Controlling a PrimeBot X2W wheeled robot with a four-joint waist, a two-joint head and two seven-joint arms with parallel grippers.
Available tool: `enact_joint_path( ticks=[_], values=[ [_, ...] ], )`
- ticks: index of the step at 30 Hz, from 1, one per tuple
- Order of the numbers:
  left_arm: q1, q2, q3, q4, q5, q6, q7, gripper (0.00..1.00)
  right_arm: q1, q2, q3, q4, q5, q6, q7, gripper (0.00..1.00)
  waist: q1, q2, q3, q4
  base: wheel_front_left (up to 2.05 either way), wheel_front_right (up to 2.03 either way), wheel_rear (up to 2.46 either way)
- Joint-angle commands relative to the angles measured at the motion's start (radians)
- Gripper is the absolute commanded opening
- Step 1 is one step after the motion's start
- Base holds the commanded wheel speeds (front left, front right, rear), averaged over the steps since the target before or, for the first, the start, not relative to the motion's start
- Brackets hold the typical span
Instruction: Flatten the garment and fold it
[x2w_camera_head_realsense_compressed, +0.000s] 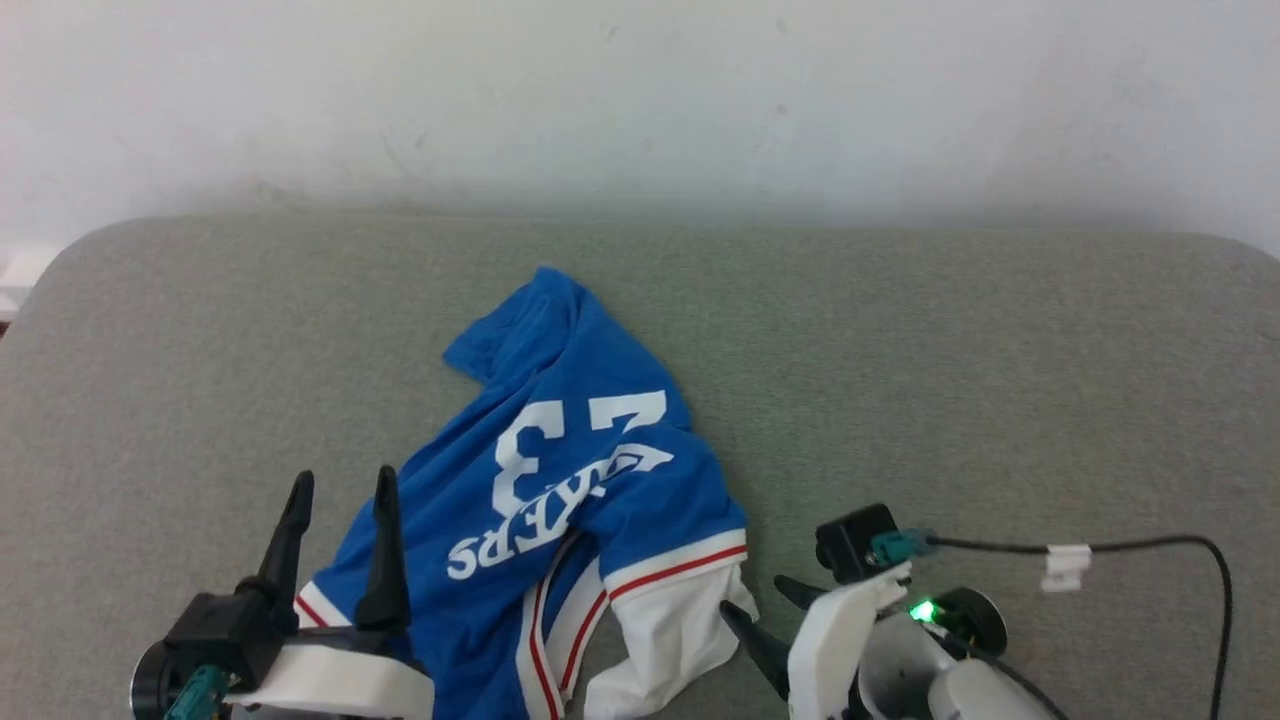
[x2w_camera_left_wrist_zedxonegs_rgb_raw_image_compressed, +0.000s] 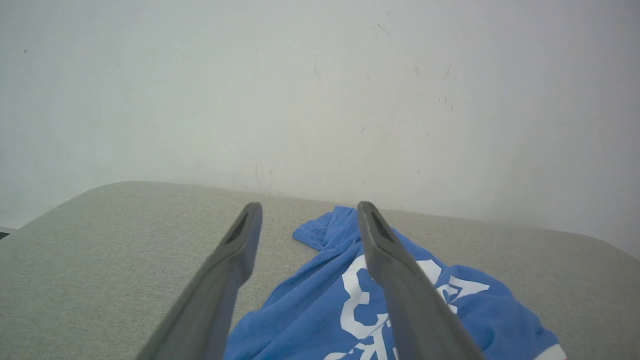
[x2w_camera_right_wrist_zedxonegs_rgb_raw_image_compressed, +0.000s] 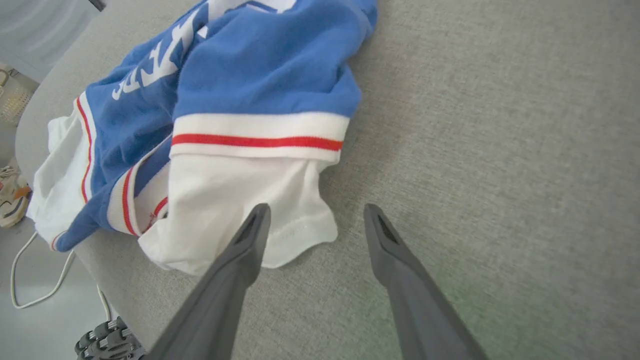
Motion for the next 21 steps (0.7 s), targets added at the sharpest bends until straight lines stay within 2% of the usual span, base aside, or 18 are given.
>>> enact_joint_path(
  ticks=[1, 5, 9, 10, 11, 12, 17, 21],
  values=[
    [-0.024, -0.011, 0.008, -0.001, 0.012, -0.01, -0.004, 1.0, -0.03, -0.005, 0.008, 0.023, 0.004, -0.001, 0.011, 1.0, 0.0, -0.0001, 0.022, 0.027, 0.0, 0.0, 0.0],
    [-0.044, -0.052, 0.03, 0.007, 0.041, -0.043, -0.004, 1.0, -0.113, -0.008, 0.056, 0.143, 0.023, -0.001, 0.084, 1.0, 0.0, -0.0001, 0.047, 0.057, 0.0, 0.0, 0.0],
    [-0.052, -0.08, 0.055, 0.025, 0.059, -0.069, -0.004, 1.0, -0.154, -0.013, 0.123, 0.259, 0.067, -0.001, 0.208, 0.98, 0.0, -0.0001, 0.061, 0.073, 0.0, 0.0, 0.0],
    [-0.052, -0.085, 0.061, 0.03, 0.063, -0.074, -0.004, 1.0, -0.159, -0.015, 0.141, 0.276, 0.082, -0.001, 0.236, 0.66, 0.0, -0.0001, 0.062, 0.076, 0.0, 0.0, 0.0],
    [-0.053, -0.09, 0.068, 0.034, 0.066, -0.08, -0.004, 1.0, -0.162, -0.016, 0.156, 0.283, 0.103, -0.001, 0.254, 0.39, 0.0, -0.0001, 0.063, 0.077, 0.0, 0.0, 0.0],
    [-0.053, -0.094, 0.074, 0.036, 0.07, -0.085, -0.004, 1.0, -0.165, -0.018, 0.168, 0.28, 0.129, -0.001, 0.261, 0.0, 0.0, -0.0001, 0.064, 0.078, 0.0, 0.0, 0.0],
    [-0.047, -0.113, 0.109, 0.042, 0.086, -0.101, -0.004, 1.0, -0.193, -0.076, 0.162, 0.194, 0.217, -0.001, 0.214, 0.0, 0.0, -0.0001, 0.062, 0.065, 0.0, 0.0, 0.0],
    [-0.037, -0.122, 0.133, 0.041, 0.097, -0.112, -0.004, 1.0, -0.206, -0.162, 0.071, 0.085, 0.228, -0.001, 0.162, 0.0, 0.0, -0.0001, 0.059, 0.035, 0.0, 0.0, 0.0]
  ],
)
